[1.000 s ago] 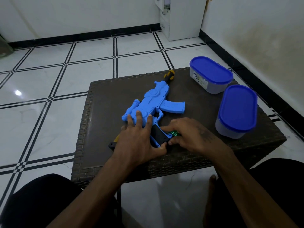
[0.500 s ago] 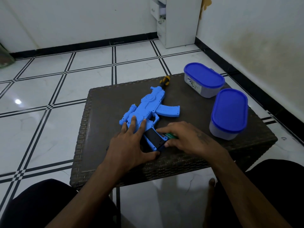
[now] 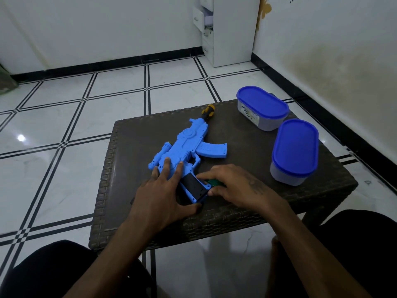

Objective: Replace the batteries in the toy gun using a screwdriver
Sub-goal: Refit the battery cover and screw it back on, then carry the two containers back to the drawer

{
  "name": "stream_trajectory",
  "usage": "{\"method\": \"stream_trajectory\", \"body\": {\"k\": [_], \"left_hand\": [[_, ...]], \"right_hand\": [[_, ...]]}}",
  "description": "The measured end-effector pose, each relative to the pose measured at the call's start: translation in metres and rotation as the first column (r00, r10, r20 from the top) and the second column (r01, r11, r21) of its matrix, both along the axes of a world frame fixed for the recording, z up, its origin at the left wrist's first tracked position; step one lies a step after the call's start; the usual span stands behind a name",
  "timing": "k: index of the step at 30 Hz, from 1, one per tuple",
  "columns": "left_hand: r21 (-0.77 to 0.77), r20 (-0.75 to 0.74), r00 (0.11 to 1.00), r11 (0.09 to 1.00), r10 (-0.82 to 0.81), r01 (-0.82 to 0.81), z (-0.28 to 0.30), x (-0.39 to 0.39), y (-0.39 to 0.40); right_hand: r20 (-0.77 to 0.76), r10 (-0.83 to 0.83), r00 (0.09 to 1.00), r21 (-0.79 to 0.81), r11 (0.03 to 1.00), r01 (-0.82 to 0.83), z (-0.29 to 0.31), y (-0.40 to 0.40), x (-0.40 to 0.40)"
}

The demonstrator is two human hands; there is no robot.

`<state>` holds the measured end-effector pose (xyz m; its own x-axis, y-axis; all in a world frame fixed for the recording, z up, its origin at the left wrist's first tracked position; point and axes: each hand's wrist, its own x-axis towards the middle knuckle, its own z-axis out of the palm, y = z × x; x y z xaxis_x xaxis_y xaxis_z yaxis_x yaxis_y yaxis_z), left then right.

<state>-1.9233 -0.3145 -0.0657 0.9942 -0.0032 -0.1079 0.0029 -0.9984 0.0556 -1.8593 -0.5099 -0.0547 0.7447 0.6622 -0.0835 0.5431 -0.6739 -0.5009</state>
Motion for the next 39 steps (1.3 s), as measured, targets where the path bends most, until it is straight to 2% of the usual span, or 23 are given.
{"method": "stream_trajectory", "body": {"k": [4,7,9,12,15,19,22,26,29,31,35,37,39], "left_hand": [[-0.036,0.035,0.999,0.999,-0.006,0.007,0.002,0.0,0.007],[-0.123,0.228,0.972,0.989,-0.054,0.084,0.01,0.0,0.0],[-0.289,0.328,0.944,0.95,-0.015,0.116,0.018,0.0,-0.006],[-0.553,0.327,0.936,0.829,0.127,0.081,0.028,0.002,-0.015],[-0.784,0.224,0.948,0.62,0.228,0.037,0.034,0.006,-0.023],[-0.915,0.127,0.965,0.402,0.23,0.024,0.036,0.009,-0.031],[-0.948,0.087,0.978,0.319,0.191,0.022,0.036,0.012,-0.035],[-0.946,0.111,0.98,0.32,0.167,0.053,0.041,0.017,-0.041],[-0.957,0.083,0.989,0.285,0.119,0.046,0.047,0.017,-0.046],[-0.983,-0.031,0.995,0.177,0.099,-0.048,0.047,0.016,-0.05],[-0.937,-0.343,0.937,-0.094,0.069,-0.336,0.047,0.02,-0.056],[-0.898,-0.424,0.902,-0.163,0.078,-0.408,0.048,0.026,-0.061],[-0.87,-0.466,0.88,-0.231,0.094,-0.436,0.05,0.031,-0.067]], "right_hand": [[0.043,-0.06,0.997,0.081,0.995,0.056,0.004,-0.007,0.004],[0.015,-0.172,0.985,0.307,0.938,0.159,0.01,-0.009,0.008],[-0.037,-0.22,0.975,0.429,0.877,0.215,0.015,-0.009,0.011],[-0.109,-0.268,0.957,0.518,0.807,0.285,0.026,-0.008,0.013],[-0.16,-0.305,0.939,0.614,0.714,0.336,0.035,-0.008,0.01],[-0.317,-0.304,0.898,0.72,0.539,0.437,0.047,-0.006,0.002],[-0.324,-0.304,0.896,0.753,0.491,0.439,0.053,-0.002,-0.004],[-0.267,-0.359,0.894,0.733,0.526,0.431,0.053,0.001,-0.004],[-0.216,-0.389,0.896,0.645,0.632,0.43,0.053,-0.008,0.004],[-0.106,-0.491,0.865,0.556,0.692,0.461,0.053,-0.021,0.014],[0.157,-0.705,0.691,0.418,0.682,0.601,0.047,-0.069,0.036],[0.155,-0.754,0.639,0.271,0.654,0.706,0.037,-0.095,0.044],[0.087,-0.801,0.593,0.156,0.599,0.785,0.026,-0.112,0.049]]}}
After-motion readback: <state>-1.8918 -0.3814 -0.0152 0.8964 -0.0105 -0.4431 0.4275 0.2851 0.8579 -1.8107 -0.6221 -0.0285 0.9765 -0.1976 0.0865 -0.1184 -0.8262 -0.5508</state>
